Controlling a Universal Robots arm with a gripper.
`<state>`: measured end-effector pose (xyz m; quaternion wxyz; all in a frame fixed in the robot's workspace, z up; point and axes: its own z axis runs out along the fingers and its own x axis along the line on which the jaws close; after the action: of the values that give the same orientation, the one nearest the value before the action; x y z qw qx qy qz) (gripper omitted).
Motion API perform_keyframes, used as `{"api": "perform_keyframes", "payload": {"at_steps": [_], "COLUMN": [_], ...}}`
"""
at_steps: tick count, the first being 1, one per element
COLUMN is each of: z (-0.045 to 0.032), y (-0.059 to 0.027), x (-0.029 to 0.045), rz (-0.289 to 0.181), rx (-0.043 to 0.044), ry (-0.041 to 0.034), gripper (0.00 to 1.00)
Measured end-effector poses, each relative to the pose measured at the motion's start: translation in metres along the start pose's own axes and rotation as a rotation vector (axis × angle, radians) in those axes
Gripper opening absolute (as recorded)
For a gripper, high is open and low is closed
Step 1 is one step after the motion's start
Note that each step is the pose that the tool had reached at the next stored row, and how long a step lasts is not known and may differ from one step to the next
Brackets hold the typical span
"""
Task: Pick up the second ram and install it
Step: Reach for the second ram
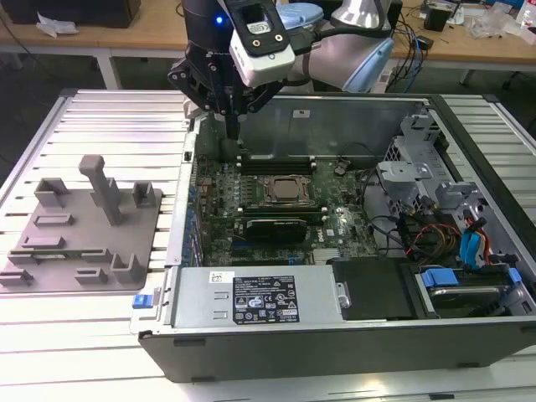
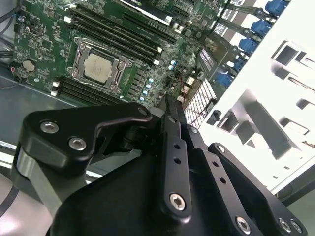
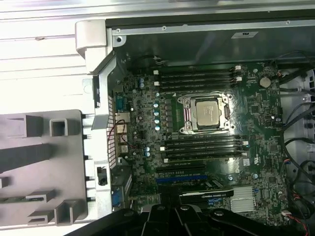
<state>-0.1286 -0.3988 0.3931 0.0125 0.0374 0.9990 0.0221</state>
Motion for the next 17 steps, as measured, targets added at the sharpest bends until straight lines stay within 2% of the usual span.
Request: {"api": "perform_keyframes", "payload": {"at_steps": [7, 17], "z": [-0.0001, -0.0003], "y": [-0.0003, -0.0011], "x": [0.0115, 0.0221], "rz": [0.000, 0.000], "rx": [0.0001, 0.0001], "ry": [0.0001, 0.0001], "gripper": [0.08, 0.08]}}
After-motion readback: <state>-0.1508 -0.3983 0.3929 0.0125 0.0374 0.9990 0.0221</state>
